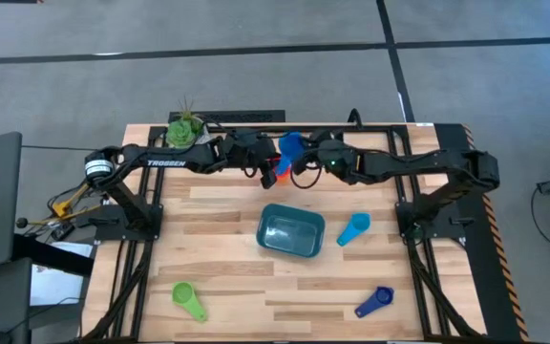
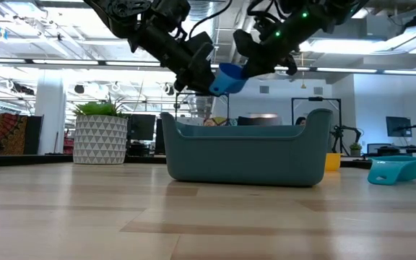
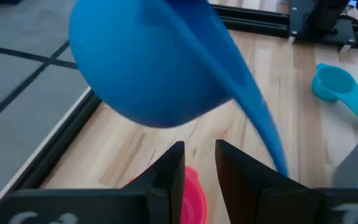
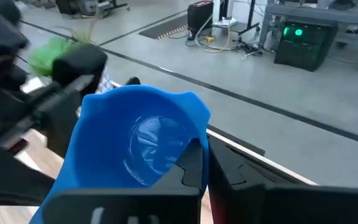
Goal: Nest measuring cups in basket
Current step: Stack the blue measuring cup on top of the red measuring cup
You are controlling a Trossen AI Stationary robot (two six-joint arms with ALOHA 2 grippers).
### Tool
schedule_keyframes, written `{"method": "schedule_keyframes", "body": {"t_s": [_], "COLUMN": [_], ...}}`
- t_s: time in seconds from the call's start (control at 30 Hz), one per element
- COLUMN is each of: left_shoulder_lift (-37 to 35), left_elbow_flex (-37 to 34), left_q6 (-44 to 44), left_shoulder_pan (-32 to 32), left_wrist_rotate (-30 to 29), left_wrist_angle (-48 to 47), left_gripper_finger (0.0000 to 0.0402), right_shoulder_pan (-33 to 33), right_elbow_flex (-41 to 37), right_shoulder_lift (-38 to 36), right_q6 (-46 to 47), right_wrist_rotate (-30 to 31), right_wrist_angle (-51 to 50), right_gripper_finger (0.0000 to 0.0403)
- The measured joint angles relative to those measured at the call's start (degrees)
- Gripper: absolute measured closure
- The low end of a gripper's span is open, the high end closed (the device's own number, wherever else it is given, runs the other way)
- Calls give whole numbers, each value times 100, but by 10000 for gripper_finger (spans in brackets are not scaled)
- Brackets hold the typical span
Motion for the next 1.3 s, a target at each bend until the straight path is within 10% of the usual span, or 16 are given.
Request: {"method": "schedule_keyframes", "body": {"t_s": [0.37,1.0,1.3], "left_shoulder_lift": [-42,-44,-44], "left_elbow_flex": [2,7,4], "left_q6": [-258,519,605], "left_shoulder_pan": [59,85,86], "left_wrist_rotate": [-232,-422,-34], "left_wrist_angle": [-365,113,95], "left_gripper_finger": [324,263,353], "right_shoulder_pan": [25,283,398], "right_elbow_flex": [0,0,0], "right_shoulder_lift": [43,118,118], "right_q6": [-196,-790,-836], "right_wrist_rotate": [1604,1731,1744], "right_wrist_angle": [-55,697,701], "right_gripper_finger": [385,373,384]}}
